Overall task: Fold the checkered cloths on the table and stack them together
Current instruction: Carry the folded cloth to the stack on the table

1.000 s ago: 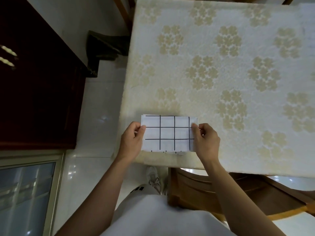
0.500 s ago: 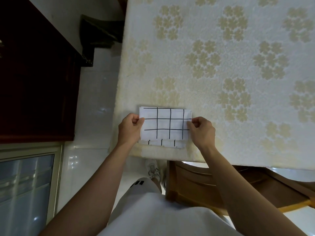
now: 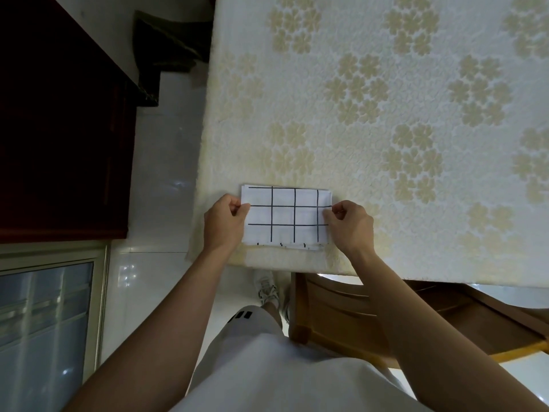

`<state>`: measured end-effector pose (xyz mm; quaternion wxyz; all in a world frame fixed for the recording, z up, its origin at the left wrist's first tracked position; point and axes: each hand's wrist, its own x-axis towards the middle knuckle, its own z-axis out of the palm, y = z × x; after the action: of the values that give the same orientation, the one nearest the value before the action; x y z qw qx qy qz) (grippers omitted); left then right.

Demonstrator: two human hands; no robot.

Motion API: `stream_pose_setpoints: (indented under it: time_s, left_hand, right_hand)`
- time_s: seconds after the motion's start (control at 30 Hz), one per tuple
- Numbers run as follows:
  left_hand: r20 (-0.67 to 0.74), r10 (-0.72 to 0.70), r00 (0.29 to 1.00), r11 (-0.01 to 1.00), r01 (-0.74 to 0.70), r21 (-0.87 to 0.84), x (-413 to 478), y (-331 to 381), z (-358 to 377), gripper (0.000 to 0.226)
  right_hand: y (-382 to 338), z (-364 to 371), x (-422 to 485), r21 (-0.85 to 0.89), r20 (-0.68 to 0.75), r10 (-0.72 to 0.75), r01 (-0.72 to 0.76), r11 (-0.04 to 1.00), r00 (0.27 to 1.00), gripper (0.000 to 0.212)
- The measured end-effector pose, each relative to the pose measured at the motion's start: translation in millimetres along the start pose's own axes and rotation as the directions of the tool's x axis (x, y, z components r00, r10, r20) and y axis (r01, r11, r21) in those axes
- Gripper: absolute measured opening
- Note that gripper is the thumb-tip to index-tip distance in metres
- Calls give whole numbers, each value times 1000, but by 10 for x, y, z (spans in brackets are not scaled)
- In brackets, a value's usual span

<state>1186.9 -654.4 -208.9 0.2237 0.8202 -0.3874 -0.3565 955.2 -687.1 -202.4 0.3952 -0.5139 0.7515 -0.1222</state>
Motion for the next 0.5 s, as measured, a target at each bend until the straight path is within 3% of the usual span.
stream_pose_setpoints:
  time_s: [0.37, 0.5]
  left_hand:
    - [-43, -29, 999, 999, 30, 36, -74, 28, -112, 16]
    - [-101, 116, 988, 984, -101, 144, -149, 95, -230, 17]
  right_hand:
    - [-11, -87, -59, -68, 16, 18, -17, 998, 1000, 19]
    - [-23, -243, -137, -128, -37, -70, 65, 990, 997, 28]
